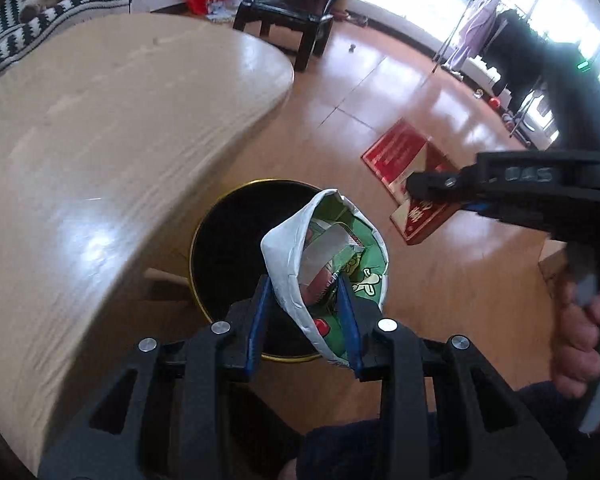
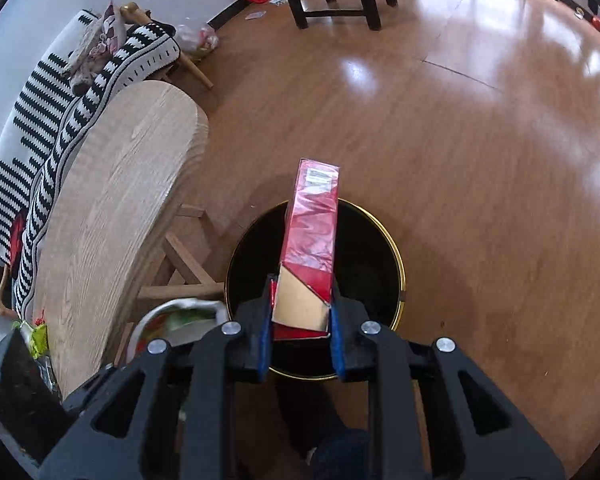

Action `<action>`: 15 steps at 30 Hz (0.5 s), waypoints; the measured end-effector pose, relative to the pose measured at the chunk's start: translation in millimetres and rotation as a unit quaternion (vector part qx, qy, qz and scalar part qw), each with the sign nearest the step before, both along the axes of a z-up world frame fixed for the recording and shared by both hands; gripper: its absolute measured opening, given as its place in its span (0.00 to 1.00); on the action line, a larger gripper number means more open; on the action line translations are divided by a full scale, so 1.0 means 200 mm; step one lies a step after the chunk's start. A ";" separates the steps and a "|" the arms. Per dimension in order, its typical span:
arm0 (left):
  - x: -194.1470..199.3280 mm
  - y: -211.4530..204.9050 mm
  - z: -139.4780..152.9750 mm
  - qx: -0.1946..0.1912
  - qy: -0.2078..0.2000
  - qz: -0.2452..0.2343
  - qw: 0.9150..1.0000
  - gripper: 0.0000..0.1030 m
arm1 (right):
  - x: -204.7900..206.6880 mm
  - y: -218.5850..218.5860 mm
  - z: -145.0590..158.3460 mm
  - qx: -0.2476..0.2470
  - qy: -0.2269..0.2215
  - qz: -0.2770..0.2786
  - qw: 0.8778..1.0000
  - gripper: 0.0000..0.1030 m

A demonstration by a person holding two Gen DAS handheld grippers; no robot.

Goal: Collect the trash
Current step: 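Open both tools to drop the red box and green bag into the bin, then move both open tools back to the trash pile on the table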

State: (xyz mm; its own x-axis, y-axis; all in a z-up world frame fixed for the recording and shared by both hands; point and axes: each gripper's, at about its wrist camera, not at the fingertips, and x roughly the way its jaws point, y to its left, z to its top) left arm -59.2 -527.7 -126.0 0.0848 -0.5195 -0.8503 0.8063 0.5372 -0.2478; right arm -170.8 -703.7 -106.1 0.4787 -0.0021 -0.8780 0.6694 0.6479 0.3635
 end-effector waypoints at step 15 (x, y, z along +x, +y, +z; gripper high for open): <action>-0.05 0.07 0.18 -0.032 -0.027 0.013 0.999 0.69 | 0.01 0.04 0.14 -0.013 -0.043 -0.012 0.999 0.67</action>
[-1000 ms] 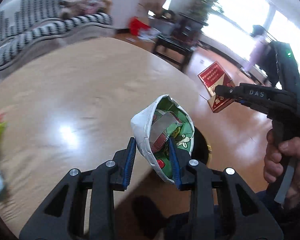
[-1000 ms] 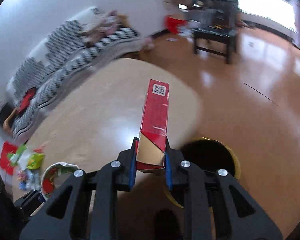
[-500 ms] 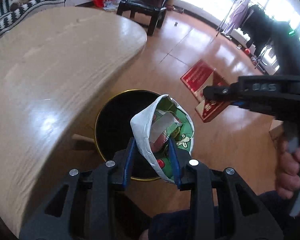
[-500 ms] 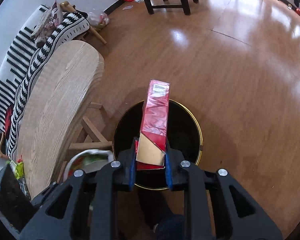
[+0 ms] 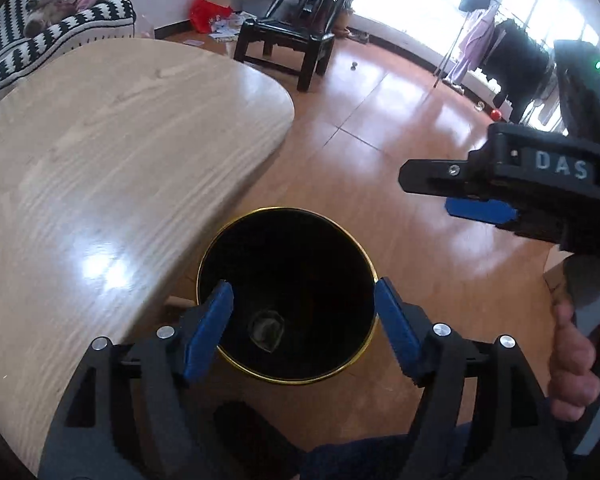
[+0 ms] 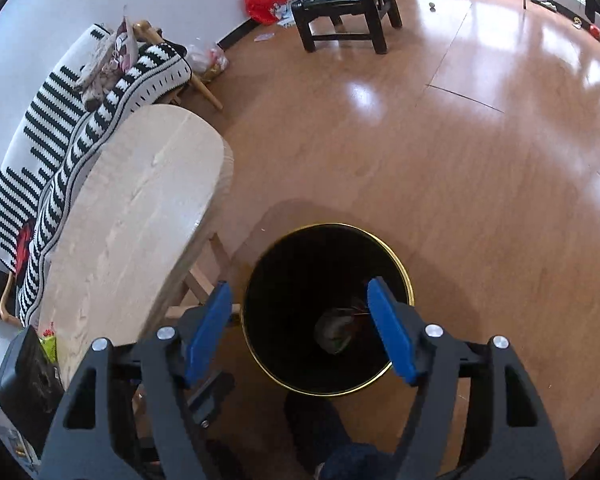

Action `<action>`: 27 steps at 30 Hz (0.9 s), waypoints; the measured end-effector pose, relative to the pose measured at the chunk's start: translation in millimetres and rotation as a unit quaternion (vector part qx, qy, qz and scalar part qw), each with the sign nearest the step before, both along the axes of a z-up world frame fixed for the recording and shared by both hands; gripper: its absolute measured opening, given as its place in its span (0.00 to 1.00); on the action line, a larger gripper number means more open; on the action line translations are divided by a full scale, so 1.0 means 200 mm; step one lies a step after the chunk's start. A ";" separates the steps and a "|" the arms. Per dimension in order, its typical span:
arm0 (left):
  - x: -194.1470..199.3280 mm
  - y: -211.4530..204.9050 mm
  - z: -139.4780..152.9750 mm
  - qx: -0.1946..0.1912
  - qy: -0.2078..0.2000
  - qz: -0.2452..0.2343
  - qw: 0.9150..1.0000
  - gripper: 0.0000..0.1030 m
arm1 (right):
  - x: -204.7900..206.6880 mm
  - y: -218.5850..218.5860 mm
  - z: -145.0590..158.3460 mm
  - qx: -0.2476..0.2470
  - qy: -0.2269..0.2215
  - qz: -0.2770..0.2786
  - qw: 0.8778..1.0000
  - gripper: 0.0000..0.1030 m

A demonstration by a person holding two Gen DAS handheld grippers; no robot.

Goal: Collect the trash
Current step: 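Move both open tools back to the trash pile on the table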

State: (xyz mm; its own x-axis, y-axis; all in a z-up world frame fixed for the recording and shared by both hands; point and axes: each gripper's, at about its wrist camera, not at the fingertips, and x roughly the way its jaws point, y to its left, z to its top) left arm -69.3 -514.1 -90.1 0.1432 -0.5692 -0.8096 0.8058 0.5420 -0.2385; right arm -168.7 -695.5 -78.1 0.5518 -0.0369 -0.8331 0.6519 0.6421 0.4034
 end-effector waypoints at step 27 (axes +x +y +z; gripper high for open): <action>0.44 2.38 0.54 0.016 -0.100 0.397 0.912 0.85 | 0.96 1.99 0.48 -0.102 -0.080 0.400 0.907 0.79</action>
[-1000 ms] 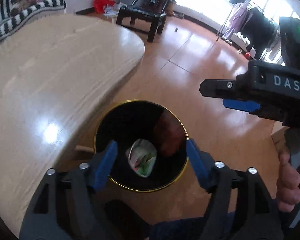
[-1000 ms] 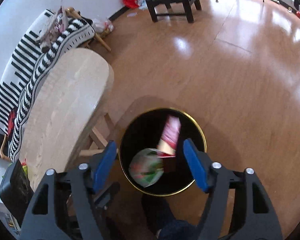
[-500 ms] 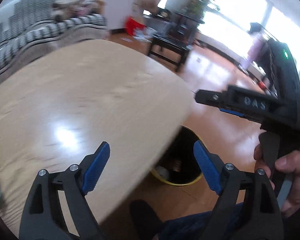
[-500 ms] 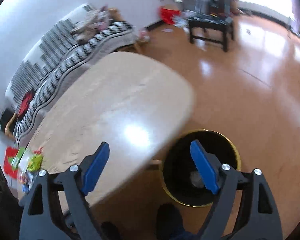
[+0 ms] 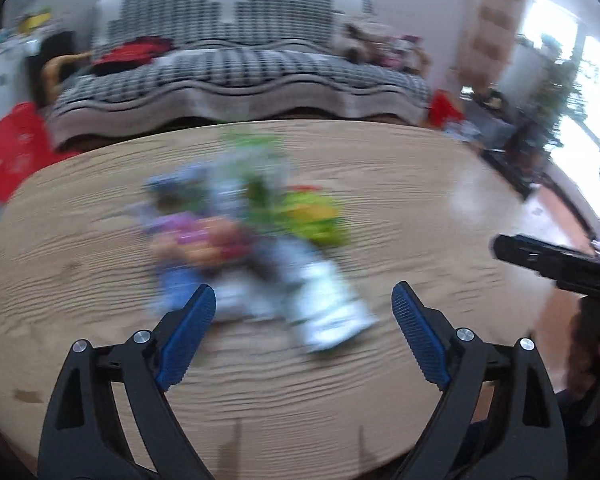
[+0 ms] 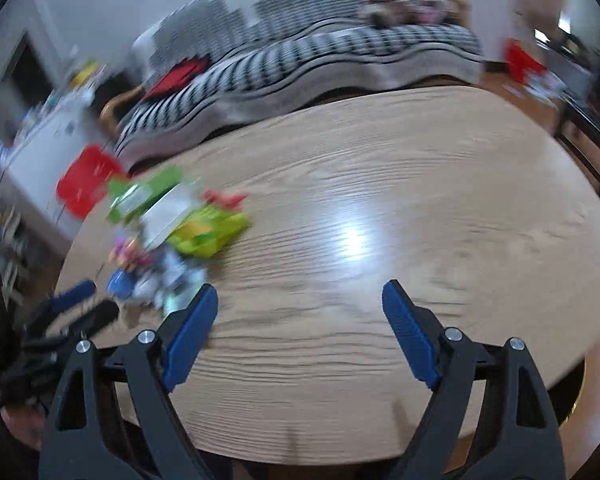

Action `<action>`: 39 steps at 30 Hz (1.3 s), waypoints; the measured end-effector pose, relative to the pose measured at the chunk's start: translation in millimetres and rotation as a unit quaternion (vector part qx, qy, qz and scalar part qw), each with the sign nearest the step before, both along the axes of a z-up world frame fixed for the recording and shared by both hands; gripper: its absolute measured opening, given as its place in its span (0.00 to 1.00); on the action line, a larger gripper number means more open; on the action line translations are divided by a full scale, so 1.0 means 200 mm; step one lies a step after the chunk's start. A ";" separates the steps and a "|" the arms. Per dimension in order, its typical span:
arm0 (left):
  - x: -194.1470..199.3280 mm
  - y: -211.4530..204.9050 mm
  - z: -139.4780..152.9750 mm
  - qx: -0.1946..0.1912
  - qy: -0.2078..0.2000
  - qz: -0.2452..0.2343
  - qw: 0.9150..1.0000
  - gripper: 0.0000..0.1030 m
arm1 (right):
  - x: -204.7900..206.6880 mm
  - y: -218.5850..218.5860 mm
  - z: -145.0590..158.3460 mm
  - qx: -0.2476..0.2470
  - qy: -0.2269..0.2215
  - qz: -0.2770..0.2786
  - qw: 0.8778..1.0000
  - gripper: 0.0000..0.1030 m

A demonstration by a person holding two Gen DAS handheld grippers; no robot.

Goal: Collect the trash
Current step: 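Move both open tools back to the trash pile on the table, then grasp the white printed box with the right tool while the left tool grasps the blue foil wrapper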

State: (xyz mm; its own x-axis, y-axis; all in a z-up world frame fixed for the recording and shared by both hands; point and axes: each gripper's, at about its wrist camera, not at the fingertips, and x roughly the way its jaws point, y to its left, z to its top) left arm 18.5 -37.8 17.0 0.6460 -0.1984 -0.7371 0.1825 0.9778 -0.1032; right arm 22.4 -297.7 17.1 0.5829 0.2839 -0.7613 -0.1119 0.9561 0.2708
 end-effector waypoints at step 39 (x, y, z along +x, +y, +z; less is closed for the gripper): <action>0.31 0.37 -0.33 -0.043 0.068 0.060 0.995 0.31 | 0.17 0.75 -0.39 -0.121 0.053 0.133 0.982 0.54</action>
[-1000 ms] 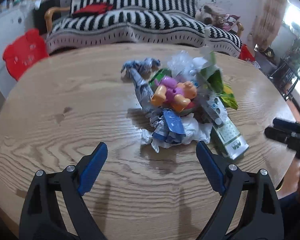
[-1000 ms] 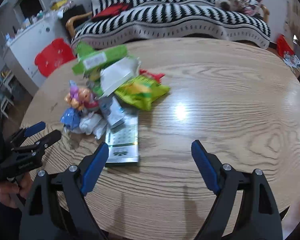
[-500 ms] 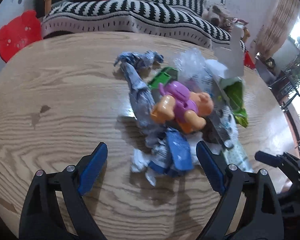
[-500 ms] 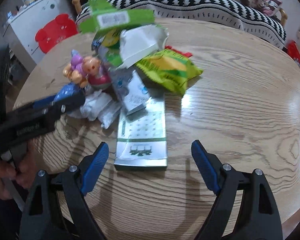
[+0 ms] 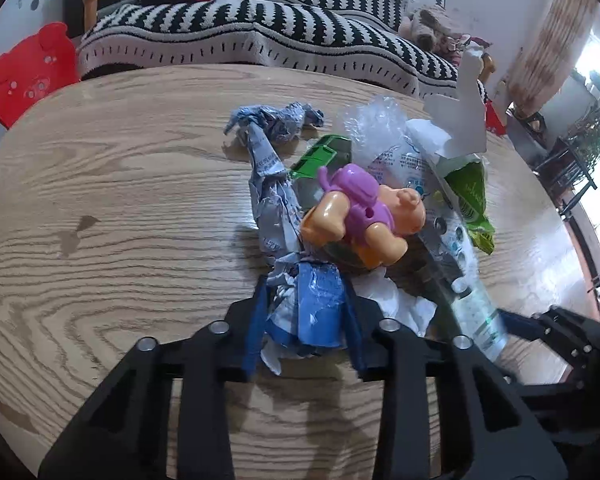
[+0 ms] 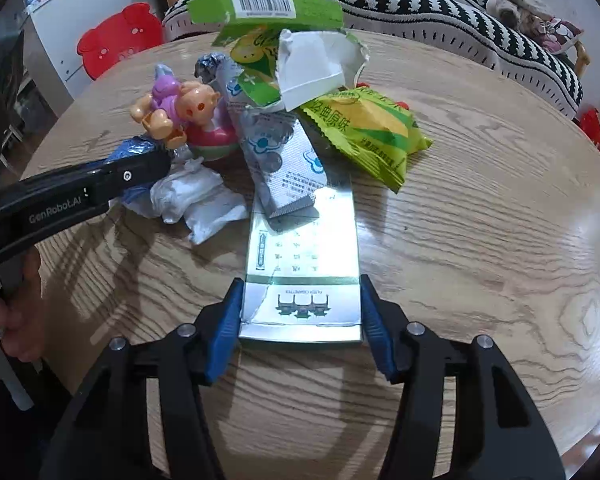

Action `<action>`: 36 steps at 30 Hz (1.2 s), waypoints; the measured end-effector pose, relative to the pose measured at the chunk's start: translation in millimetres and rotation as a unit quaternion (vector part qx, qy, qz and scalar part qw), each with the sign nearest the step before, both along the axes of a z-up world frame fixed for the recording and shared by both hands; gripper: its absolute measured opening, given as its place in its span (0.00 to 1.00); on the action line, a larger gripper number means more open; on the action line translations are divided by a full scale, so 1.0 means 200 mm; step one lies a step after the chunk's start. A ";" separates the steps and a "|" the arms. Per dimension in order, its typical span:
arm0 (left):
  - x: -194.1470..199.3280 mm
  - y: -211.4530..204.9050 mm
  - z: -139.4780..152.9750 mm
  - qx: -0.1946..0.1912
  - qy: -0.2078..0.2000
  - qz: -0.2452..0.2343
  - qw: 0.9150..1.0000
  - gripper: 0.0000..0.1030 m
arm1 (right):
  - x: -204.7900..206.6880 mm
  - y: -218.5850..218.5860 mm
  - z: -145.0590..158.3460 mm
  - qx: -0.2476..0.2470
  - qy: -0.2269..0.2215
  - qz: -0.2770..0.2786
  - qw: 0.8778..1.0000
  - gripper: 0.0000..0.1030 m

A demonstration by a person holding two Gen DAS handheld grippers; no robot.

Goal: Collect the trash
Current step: 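Grasp the white printed box with the right tool while the left tool grasps the blue foil wrapper, then carry the white box and blue wrapper over the black bin with both tools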

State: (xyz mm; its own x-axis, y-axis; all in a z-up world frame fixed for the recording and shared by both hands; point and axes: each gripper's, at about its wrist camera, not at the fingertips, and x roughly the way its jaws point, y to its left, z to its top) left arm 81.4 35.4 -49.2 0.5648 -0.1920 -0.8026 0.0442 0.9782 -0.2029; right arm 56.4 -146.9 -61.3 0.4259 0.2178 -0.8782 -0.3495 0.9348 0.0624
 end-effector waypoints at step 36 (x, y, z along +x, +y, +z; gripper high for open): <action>-0.26 -0.82 0.33 0.011 -0.077 -0.150 0.986 0.30 | -0.30 -1.08 0.27 0.094 -0.054 -0.175 0.979 0.54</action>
